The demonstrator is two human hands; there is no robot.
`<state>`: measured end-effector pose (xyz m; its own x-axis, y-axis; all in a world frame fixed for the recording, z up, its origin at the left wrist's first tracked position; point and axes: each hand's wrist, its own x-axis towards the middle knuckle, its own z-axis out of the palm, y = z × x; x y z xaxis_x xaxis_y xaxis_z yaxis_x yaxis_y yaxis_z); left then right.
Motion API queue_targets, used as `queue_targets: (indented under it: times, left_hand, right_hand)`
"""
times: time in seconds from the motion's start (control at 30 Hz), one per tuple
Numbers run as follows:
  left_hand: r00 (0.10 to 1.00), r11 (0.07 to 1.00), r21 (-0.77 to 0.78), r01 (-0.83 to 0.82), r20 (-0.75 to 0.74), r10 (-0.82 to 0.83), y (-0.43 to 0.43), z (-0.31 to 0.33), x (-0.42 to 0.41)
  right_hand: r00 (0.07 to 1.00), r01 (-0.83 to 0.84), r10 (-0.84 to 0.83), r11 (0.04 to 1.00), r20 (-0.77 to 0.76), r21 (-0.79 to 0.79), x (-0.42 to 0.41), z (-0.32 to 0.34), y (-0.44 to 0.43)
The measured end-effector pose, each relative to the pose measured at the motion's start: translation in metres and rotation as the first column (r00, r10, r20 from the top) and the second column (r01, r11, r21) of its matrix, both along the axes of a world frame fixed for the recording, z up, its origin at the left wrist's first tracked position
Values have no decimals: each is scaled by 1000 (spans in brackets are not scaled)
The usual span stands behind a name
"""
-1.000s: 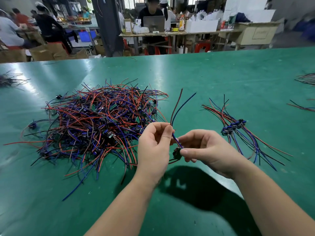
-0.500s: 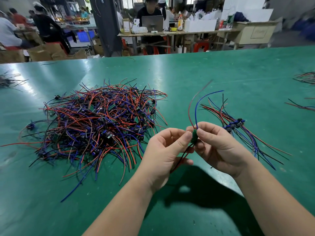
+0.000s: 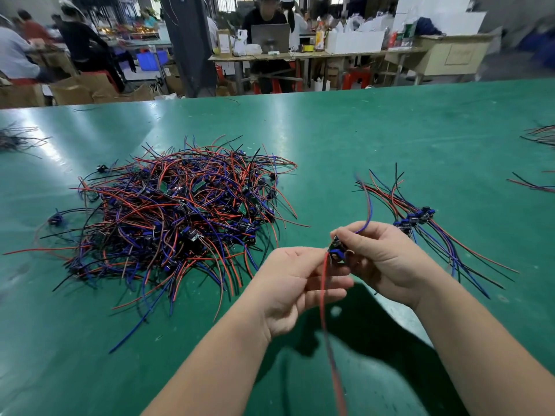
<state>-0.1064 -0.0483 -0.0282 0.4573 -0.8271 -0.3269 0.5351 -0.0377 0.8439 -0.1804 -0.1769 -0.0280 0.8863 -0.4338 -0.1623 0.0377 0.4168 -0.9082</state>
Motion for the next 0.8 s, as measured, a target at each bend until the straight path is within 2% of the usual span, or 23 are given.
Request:
queue_targets:
  times: [0.1,0.17,0.27,0.37,0.47,0.63,0.8]
  left_hand:
    - [992,993,42,-113,68,110,-4,-5,1]
    - [972,987,42,-155,187,145,-4,-8,3]
    - [922,994,0,-110,373,102,-2,-11,4]
    - [930,998,8,-61,365,54,-1,-13,4]
    - [950,996,62,56,304,-72,1,-12,5]
    - [913,954,63,292,280,-298,5,-9,4]
    - [850,923,103,370,364,-381,10,-9,6]
  right_hand:
    - [995,20,-29,995,-95,-100,0,-4,-2]
    - [991,-18,-10,980,-137,-197,0,-5,-2]
    - [990,-17,-24,959,-141,-282,-1,-7,-4]
    - [987,5,-56,946,-148,-323,-3,-6,-8]
    - [984,92,-128,961,-122,-262,-6,-1,-16]
    - [949,306,-311,948,-50,-85,-11,7,-35]
    - [913,405,-400,912,-87,65,-10,6,-42]
